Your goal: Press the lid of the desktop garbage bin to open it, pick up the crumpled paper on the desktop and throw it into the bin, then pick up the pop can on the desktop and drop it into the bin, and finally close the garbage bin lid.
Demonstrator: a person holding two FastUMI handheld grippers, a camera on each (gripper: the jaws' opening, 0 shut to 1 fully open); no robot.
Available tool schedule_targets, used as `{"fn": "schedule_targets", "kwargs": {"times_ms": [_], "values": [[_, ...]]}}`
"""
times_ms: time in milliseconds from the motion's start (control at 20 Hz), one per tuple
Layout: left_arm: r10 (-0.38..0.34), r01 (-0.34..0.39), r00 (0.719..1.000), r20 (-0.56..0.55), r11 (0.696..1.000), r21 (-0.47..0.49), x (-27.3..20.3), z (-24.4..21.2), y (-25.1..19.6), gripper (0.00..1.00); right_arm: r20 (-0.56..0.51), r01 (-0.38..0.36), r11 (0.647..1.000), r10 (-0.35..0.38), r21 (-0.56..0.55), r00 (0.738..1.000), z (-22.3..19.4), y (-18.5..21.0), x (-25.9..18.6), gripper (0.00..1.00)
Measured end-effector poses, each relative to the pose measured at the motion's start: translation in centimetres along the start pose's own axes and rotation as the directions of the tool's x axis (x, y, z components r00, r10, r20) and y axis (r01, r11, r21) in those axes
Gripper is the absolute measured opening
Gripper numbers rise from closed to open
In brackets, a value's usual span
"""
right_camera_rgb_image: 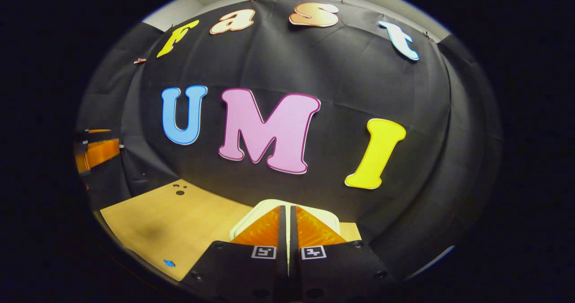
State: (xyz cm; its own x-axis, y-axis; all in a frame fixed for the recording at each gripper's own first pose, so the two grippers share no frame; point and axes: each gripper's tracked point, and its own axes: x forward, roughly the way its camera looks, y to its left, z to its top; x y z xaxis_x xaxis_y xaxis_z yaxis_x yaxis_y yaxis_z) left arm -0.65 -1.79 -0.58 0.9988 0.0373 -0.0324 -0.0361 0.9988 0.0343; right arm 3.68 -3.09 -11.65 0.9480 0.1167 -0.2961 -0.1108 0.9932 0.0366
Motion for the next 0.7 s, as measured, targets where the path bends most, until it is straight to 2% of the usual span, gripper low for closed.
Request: {"fn": "schedule_targets", "kwargs": {"times_ms": [350, 700], "values": [[0.007, -0.007, 1.000, -0.010, 1.000, 0.003, -0.1, -0.5, 0.2, 0.97, -0.140, -0.036, 0.998, 0.041, 0.044, 0.989, -5.8, 0.9, 2.5, 0.06], [0.007, -0.007, 1.000, -0.016, 1.000, 0.006, 0.0, -0.7, 0.3, 0.97, -0.197, -0.034, 0.996, 0.049, 0.077, 0.979, -8.7, 1.0, 3.4, 0.06]]}}
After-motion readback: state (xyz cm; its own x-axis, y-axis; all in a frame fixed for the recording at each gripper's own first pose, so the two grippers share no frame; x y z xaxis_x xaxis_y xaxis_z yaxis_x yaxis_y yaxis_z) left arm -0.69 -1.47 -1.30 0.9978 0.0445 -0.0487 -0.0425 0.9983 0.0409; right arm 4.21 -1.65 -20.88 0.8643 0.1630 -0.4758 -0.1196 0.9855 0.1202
